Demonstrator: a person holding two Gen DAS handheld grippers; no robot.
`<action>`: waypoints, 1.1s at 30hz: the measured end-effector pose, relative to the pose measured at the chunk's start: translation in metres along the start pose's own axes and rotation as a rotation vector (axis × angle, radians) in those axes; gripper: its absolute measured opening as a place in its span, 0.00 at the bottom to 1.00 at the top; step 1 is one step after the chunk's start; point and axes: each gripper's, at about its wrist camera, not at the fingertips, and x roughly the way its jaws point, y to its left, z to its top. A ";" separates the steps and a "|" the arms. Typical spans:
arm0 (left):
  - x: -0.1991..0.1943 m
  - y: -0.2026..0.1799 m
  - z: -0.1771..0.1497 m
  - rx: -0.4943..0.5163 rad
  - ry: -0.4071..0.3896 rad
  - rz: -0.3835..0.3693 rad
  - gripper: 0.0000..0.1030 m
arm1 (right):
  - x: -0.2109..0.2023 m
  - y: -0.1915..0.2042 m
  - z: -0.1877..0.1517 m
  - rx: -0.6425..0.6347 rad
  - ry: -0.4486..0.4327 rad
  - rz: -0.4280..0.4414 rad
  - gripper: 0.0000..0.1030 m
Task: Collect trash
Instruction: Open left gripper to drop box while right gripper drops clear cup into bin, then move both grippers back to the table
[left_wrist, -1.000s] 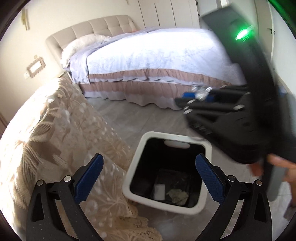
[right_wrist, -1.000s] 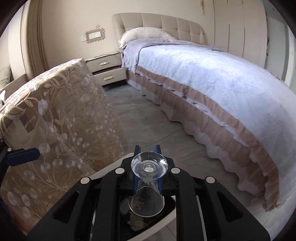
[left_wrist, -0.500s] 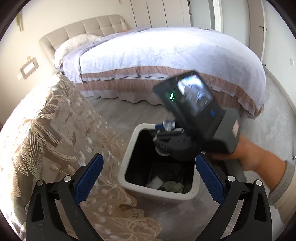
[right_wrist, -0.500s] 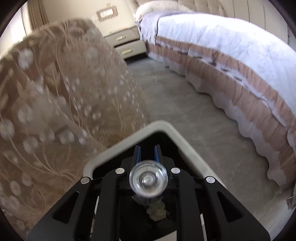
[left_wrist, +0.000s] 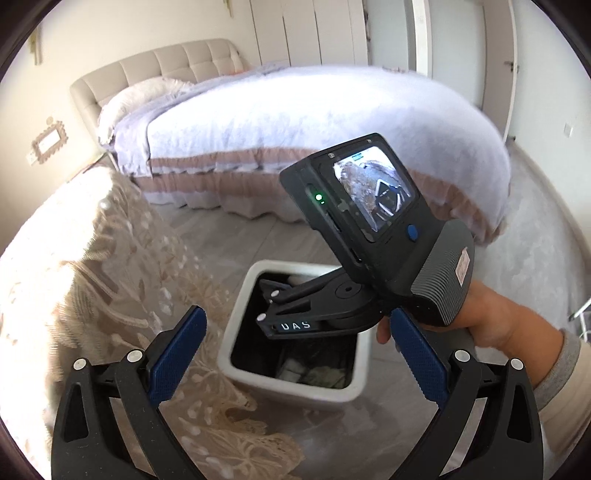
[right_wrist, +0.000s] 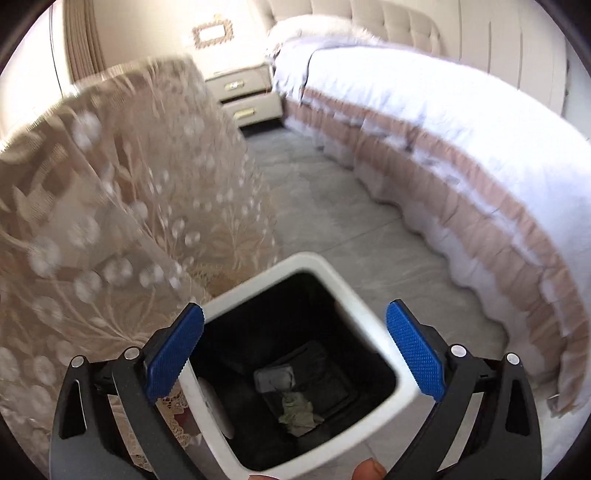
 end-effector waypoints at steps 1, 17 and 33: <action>-0.007 -0.001 0.001 -0.003 -0.014 -0.014 0.95 | -0.010 -0.002 0.002 0.004 -0.022 -0.014 0.96; -0.171 0.033 0.008 -0.080 -0.358 0.214 0.95 | -0.191 0.061 0.028 -0.095 -0.406 -0.120 0.96; -0.269 0.170 -0.110 -0.375 -0.275 0.625 0.95 | -0.230 0.228 0.057 -0.297 -0.511 0.206 0.96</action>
